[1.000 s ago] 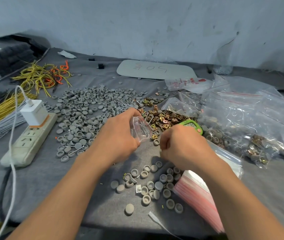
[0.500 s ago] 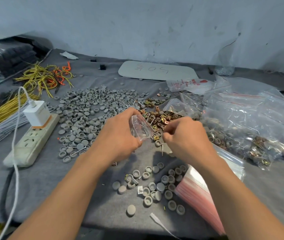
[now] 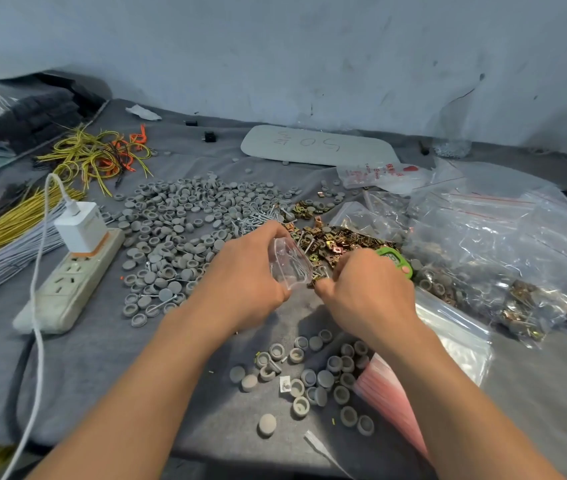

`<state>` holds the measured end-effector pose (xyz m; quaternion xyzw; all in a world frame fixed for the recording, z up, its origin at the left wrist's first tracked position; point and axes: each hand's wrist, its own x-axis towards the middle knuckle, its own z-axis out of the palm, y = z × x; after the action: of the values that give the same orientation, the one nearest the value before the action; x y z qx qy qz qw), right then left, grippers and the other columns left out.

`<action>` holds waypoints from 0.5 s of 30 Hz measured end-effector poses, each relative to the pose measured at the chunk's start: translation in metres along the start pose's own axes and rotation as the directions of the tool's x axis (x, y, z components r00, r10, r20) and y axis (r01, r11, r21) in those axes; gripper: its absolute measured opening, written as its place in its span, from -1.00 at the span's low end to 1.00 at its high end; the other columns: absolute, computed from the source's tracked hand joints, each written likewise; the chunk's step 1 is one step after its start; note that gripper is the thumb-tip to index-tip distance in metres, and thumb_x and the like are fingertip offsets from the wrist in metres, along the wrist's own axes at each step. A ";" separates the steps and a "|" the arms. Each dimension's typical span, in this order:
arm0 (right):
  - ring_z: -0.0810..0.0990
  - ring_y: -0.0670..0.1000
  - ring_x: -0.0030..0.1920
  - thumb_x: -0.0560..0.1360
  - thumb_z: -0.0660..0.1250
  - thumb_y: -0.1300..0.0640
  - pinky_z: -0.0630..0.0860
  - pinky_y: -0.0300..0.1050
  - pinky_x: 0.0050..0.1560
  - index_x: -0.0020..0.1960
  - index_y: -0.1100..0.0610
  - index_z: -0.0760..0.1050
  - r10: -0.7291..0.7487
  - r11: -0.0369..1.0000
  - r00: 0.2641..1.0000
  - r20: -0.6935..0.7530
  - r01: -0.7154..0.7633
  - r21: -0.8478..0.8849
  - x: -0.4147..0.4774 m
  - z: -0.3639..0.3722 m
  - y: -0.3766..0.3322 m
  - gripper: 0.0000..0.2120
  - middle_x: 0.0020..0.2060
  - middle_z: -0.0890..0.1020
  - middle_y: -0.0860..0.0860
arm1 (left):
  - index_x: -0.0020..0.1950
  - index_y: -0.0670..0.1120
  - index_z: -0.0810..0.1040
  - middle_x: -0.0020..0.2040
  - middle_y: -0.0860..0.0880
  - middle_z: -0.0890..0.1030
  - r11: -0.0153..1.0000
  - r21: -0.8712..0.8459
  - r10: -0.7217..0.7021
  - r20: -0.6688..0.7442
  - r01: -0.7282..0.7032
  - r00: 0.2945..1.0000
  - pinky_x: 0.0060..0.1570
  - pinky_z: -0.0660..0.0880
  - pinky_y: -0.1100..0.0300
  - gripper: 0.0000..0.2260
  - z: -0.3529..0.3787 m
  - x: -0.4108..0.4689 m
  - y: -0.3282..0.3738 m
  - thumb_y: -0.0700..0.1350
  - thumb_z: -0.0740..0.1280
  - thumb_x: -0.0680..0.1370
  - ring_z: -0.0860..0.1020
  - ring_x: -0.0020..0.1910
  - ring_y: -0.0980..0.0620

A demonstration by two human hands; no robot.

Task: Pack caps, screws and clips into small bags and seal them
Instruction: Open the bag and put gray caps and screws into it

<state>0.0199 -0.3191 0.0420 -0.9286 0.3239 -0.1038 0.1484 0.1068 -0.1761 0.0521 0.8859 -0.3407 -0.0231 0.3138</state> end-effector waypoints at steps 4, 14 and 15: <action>0.47 -0.12 -0.52 0.39 0.42 0.02 0.38 -0.28 -0.47 -0.33 -0.01 0.59 -0.232 0.849 0.952 -0.202 0.299 0.436 -0.003 -0.012 -0.006 -0.86 -0.53 0.55 -0.16 | 0.07 0.25 0.40 -0.16 0.17 0.56 1.000 -0.006 -0.010 0.024 0.010 1.000 -0.39 0.36 0.27 -0.53 0.001 0.001 0.001 -0.14 0.57 0.39 0.54 -0.25 0.20; 0.56 -0.29 -0.39 0.54 0.48 0.12 0.37 -0.47 -0.40 -0.10 -0.02 0.75 -0.172 0.810 0.941 -0.290 0.303 0.502 0.013 0.003 -0.007 -0.90 -0.45 0.58 -0.39 | 0.11 0.23 0.44 -0.21 0.21 0.55 0.999 -0.042 -0.013 -0.033 0.011 0.999 -0.39 0.28 0.40 -0.53 -0.001 0.003 -0.003 -0.14 0.58 0.40 0.49 -0.27 0.28; 0.57 -0.29 -0.39 0.54 0.47 0.10 0.37 -0.46 -0.41 -0.10 -0.02 0.75 -0.119 0.830 0.946 -0.302 0.262 0.493 0.017 0.002 -0.004 -0.91 -0.46 0.59 -0.36 | 0.11 0.23 0.44 -0.22 0.22 0.55 0.999 -0.042 -0.017 -0.040 0.015 0.999 -0.44 0.28 0.40 -0.52 -0.002 0.003 -0.004 -0.14 0.59 0.39 0.47 -0.29 0.30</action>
<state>0.0360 -0.3267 0.0430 -0.8582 0.2044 -0.3231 0.3424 0.1122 -0.1748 0.0519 0.8822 -0.3265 -0.0147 0.3390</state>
